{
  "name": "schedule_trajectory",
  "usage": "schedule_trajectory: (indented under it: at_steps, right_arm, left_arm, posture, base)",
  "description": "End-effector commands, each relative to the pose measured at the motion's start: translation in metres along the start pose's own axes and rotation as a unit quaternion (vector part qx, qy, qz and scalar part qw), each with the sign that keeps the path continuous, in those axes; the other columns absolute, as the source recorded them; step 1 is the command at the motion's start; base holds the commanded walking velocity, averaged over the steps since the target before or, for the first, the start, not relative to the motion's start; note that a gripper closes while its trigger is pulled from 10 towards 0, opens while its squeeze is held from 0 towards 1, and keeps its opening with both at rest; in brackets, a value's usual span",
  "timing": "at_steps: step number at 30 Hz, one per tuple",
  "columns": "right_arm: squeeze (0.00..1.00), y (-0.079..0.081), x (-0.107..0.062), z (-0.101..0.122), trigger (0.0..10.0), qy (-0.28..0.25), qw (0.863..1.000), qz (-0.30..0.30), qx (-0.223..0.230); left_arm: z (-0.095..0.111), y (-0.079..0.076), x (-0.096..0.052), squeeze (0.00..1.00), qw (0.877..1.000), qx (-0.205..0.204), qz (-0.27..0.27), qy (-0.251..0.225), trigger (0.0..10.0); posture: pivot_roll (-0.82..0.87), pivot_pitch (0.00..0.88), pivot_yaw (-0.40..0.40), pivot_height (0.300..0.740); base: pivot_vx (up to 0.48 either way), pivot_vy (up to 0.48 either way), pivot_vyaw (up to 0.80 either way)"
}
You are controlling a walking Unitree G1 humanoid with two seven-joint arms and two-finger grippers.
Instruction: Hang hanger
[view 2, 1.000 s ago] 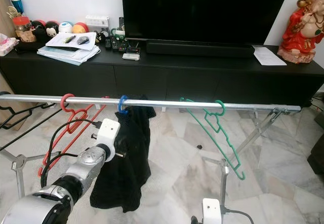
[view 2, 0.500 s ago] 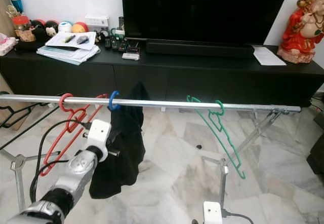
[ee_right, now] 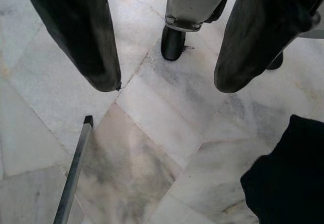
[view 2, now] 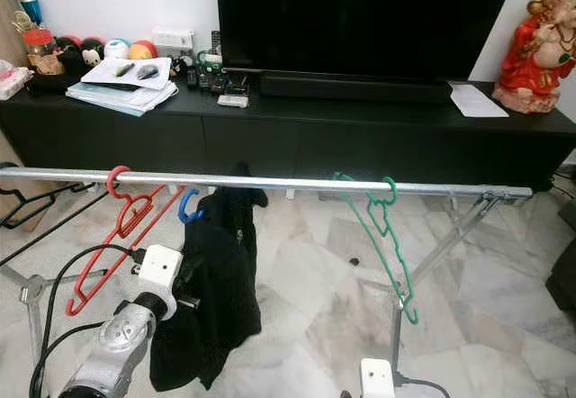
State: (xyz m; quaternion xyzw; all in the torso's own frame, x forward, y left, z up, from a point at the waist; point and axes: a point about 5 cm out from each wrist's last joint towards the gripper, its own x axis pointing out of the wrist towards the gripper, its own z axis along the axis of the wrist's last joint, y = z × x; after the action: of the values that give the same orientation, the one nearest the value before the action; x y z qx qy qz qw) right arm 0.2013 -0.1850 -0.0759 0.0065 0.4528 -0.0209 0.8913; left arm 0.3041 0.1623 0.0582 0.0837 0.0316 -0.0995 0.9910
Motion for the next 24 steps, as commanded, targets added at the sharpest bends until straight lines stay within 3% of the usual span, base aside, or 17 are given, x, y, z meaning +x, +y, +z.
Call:
schedule_trajectory:
  at_steps: [1, 4, 16, 24]
  right_arm:
    - [0.00, -0.001, 0.000, -0.001, 10.0, 0.004, 1.000, -0.002, -0.001]
    - [0.00, 0.000, 0.000, 0.000, 10.0, 0.003, 1.000, -0.002, 0.000]
    - [0.00, 0.000, 0.000, 0.001, 10.0, -0.002, 1.000, -0.005, 0.009]
    - [0.00, 0.000, 0.000, 0.001, 10.0, -0.004, 1.000, -0.004, 0.010]
  left_arm:
    - [0.006, 0.002, -0.001, 0.00, 1.000, 0.001, 0.009, -0.014, 10.0]
    - [0.003, 0.004, -0.004, 0.00, 1.000, 0.014, 0.009, -0.006, 10.0]
    - [0.000, 0.011, -0.015, 0.00, 0.999, -0.016, 0.029, 0.009, 10.0]
    - [-0.001, 0.006, -0.015, 0.00, 1.000, -0.014, 0.020, 0.016, 10.0]
  posture:
    - [0.07, 0.064, -0.053, 0.740]
    - [0.08, 0.068, -0.051, 0.740]
    - [0.08, 0.075, -0.050, 0.740]
    - [0.08, 0.077, -0.049, 0.740]
  base:
    - [0.000, 0.000, 0.00]
    - [0.000, 0.000, 0.00]
    - [0.000, 0.000, 0.00]
    - [0.000, 0.439, 0.00]
